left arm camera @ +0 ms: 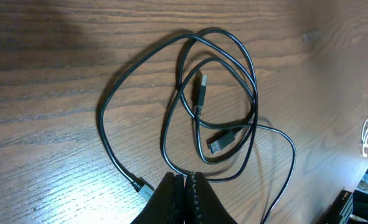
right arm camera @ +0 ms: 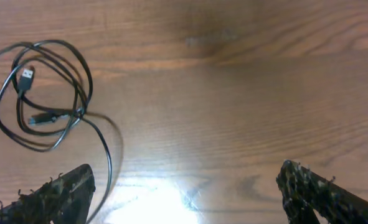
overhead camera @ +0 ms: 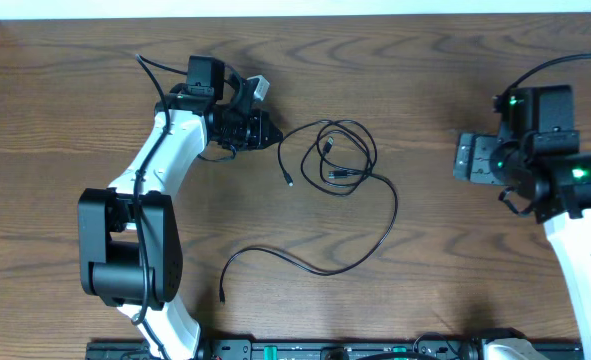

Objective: Untangle cables
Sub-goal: 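Move the right gripper back toward the black cable near the left gripper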

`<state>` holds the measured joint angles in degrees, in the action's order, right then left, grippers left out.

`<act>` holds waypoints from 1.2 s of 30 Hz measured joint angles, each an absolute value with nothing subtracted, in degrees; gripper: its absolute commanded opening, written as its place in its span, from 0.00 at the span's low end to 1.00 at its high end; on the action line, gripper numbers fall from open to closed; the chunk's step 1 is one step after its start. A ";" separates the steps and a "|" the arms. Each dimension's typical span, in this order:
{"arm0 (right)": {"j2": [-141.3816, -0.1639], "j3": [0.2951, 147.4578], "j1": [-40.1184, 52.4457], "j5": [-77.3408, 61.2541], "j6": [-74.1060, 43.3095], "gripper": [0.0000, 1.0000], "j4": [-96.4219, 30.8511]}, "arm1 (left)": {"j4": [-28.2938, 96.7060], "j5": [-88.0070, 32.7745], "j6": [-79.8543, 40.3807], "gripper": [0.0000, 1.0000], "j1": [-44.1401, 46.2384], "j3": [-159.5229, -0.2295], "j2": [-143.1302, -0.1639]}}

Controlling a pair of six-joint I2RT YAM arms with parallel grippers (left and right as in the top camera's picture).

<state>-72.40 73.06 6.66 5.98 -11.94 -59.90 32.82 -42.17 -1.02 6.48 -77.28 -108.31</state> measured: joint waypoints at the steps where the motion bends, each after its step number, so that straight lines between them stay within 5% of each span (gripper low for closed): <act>1: -72.40 72.47 7.11 6.04 -12.01 0.90 -59.51 | 32.91 -42.17 -1.02 0.08 6.48 -77.28 -108.31; 36: -72.25 49.04 23.38 1.63 -12.64 0.99 -28.60 | 34.54 -42.17 1.78 0.08 6.48 -77.25 -108.31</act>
